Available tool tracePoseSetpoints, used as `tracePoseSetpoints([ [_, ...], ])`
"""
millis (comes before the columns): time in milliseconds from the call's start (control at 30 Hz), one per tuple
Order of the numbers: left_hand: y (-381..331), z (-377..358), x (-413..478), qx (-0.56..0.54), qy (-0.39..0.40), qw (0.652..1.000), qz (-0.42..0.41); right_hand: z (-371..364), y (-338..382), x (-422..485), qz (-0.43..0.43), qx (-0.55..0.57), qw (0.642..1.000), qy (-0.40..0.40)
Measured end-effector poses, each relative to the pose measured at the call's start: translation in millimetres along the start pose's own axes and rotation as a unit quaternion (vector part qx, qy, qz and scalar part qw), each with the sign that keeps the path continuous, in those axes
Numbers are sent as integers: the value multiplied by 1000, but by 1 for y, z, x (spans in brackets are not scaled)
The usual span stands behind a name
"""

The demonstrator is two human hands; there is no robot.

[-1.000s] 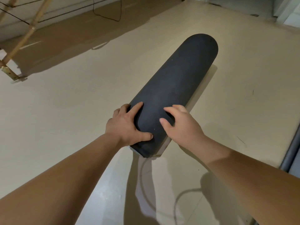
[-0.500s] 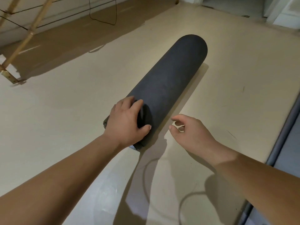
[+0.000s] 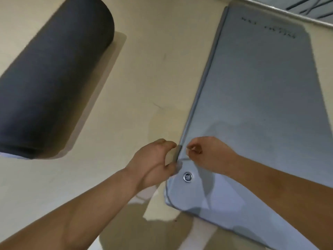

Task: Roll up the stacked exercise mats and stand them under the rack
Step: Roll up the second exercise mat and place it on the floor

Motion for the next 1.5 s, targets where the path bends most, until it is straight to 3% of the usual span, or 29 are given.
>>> tracePoseSetpoints([
  [133,-74,-82,4,20,71,991,-115,1,-81,-50,-47,-19,999,12],
  [267,-116,-171,-9,143,164,945,-244,-4,-144,-95,-78,-60,994,38],
  [367,-126,-204,-11,278,176,901,-282,-2,-173,-123,-73,-106,990,52],
  [567,-140,-206,-21,349,185,859,-326,7,-193,-154,-1,-180,980,86],
  [700,-144,-193,-28,300,230,867,-324,13,-201,-165,52,-156,983,86],
  [867,-174,-149,-44,227,131,892,-368,10,-222,-179,118,-73,988,75],
  [1033,-220,-98,-13,302,31,896,-323,30,-227,-193,234,6,967,-104],
  [1133,-241,-80,9,323,4,901,-291,60,-241,-197,176,-9,970,-167],
  [1233,-249,-75,16,338,8,903,-267,75,-254,-199,97,-19,980,-171],
  [1400,-261,-74,4,284,74,931,-215,86,-260,-200,42,-41,990,-131],
  [1500,-265,-67,-2,225,135,953,-153,105,-258,-202,55,-27,998,-30],
])
Point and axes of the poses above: each hand's wrist, its own x-axis towards the middle knuckle, its own z-axis out of the back of the hand, y = z × x, the point moved 9 cm from there along x, towards the middle knuckle, and after that the axes turned 7 degrees about -y, right-handed, at the moved point
